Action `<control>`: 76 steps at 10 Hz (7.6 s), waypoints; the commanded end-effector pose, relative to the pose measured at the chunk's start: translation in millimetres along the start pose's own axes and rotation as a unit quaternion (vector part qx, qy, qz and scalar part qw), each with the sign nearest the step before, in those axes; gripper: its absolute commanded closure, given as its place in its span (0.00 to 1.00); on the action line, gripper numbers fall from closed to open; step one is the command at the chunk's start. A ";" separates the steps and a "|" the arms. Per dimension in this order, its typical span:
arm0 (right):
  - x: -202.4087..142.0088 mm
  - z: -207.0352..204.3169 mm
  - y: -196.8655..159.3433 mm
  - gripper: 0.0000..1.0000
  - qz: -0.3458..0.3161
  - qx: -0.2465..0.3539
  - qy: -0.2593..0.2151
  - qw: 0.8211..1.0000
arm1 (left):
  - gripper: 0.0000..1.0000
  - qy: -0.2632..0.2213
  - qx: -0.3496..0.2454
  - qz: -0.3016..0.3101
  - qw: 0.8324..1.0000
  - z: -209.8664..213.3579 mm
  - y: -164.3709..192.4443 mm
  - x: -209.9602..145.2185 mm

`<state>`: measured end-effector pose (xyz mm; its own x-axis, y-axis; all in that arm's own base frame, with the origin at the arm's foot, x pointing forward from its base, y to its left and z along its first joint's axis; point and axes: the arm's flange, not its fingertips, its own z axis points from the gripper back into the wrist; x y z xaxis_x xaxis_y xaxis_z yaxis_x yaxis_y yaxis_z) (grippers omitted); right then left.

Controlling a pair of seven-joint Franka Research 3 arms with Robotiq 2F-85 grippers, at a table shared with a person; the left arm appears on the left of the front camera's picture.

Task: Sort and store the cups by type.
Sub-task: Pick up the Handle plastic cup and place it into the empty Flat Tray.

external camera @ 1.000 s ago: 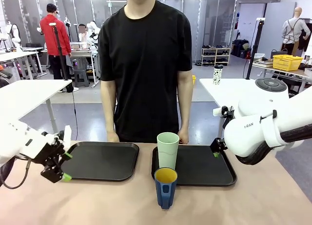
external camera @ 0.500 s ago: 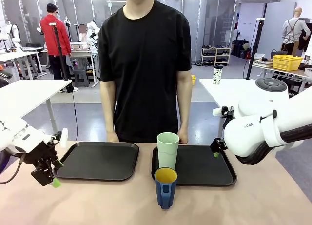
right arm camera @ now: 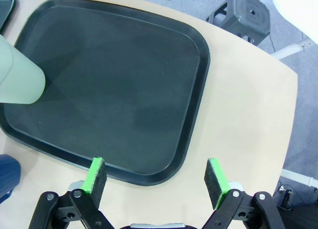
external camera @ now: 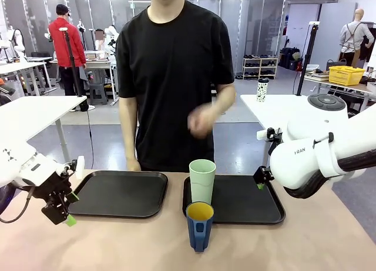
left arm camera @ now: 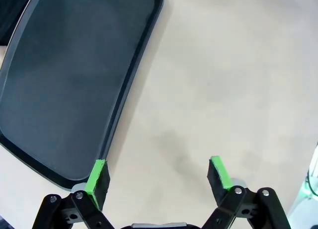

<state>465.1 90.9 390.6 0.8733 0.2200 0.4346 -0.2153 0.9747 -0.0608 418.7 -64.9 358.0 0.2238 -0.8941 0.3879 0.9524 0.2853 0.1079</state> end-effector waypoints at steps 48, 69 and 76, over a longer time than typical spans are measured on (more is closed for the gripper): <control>-115.8 -45.2 36.9 0.00 0.554 0.311 -0.229 0.738 | 0.00 0.005 0.008 0.000 1.000 -1.6 -3.8 -2.7; -92.0 -101.8 52.3 0.00 0.404 0.453 -0.318 0.728 | 0.00 0.005 0.008 0.000 1.000 -1.6 -3.8 -2.7; -92.0 -135.5 66.9 0.00 0.395 0.516 -0.349 0.675 | 0.00 0.005 0.008 0.000 1.000 -1.6 -3.8 -2.7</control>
<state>426.8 140.8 228.5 0.0051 0.2585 0.9660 -0.9989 -0.0437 0.0169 419.0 -64.7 357.2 0.2248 -0.8931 0.3896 0.9520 0.2865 0.1075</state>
